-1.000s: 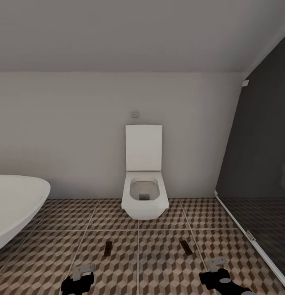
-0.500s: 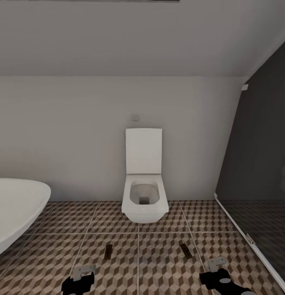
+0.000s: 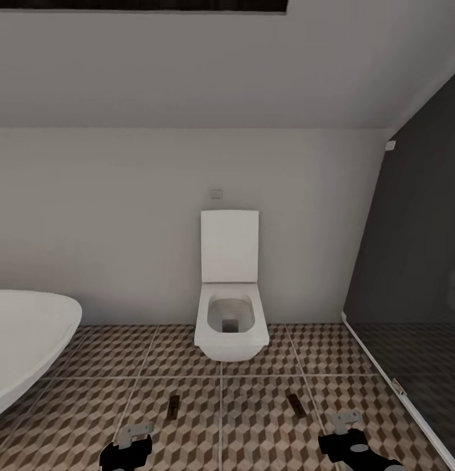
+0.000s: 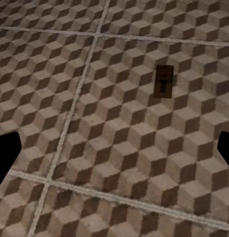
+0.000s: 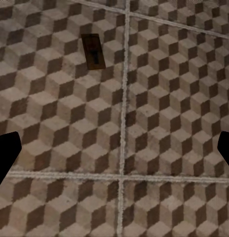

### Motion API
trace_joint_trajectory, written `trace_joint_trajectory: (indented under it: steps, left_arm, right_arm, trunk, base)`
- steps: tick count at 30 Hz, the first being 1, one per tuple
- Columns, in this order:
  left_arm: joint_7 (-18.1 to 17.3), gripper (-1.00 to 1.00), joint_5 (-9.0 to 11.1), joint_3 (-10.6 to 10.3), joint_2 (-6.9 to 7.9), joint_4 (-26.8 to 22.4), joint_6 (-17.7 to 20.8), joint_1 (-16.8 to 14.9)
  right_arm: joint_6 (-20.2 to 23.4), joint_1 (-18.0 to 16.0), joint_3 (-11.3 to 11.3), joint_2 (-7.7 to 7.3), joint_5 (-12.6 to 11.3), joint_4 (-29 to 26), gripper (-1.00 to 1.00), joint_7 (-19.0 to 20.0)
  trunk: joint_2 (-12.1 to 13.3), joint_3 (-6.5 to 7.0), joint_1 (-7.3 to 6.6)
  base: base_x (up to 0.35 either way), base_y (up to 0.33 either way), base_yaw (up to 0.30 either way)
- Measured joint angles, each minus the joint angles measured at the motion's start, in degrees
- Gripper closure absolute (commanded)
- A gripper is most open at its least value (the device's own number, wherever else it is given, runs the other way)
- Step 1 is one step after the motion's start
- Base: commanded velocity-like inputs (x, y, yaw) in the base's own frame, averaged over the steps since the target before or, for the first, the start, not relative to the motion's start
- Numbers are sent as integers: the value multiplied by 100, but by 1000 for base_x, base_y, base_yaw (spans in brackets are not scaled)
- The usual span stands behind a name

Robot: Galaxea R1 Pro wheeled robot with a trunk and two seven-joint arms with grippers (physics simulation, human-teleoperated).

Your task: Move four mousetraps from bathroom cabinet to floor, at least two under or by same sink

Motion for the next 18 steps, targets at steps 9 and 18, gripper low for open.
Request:
trace_joint_trajectory:
  steps: [9,18]
  left_arm:
    - [9,-100,0,0,-3,0,-1,0]
    - [10,-100,0,0,-3,0,-3,0]
  right_arm:
    - [0,1,0,1,1,0,-100,0]
    - [0,-1,0,1,-1,0,-100,0]
  trunk:
    - [361,162,-198]
    - [722,323,-395]
  base:
    - [0,0,0]
    - [0,0,0]
